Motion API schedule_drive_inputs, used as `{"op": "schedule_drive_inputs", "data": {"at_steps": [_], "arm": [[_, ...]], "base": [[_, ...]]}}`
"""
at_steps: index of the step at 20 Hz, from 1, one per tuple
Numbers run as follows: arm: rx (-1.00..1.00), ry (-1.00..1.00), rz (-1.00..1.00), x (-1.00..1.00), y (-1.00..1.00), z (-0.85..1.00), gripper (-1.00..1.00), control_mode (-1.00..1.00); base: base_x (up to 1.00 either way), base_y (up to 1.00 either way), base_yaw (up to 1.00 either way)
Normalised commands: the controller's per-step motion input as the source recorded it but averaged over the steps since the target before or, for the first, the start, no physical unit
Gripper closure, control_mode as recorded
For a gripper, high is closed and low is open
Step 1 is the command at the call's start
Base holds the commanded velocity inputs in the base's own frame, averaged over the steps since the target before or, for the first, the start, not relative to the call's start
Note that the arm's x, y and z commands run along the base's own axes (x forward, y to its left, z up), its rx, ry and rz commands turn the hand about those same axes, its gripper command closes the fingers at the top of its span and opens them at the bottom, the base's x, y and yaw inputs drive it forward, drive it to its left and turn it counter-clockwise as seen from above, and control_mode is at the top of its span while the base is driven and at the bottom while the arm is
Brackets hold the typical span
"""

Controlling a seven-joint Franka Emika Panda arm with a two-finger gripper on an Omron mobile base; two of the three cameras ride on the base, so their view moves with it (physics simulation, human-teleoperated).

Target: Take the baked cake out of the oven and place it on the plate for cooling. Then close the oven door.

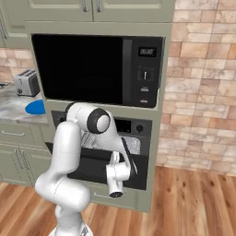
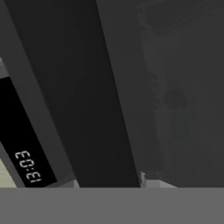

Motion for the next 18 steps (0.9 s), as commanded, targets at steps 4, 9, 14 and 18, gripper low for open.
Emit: {"op": "schedule_drive_inputs", "data": {"at_steps": [4, 9, 14, 18], "arm": [[0.00, 0.01, 0.00, -0.44, 0.00, 0.00, 1.00, -1.00], [0.00, 0.03, 0.00, -0.33, 0.00, 0.00, 1.00, -1.00], [0.00, 0.05, 0.00, -0.22, 0.00, 0.00, 1.00, -1.00], [0.00, 0.08, 0.00, -0.06, 0.00, 0.00, 1.00, -1.00]], "base": [[0.00, 0.00, 0.00], [0.00, 0.00, 0.00], [0.00, 0.00, 0.00], [0.00, 0.00, 0.00]]}}
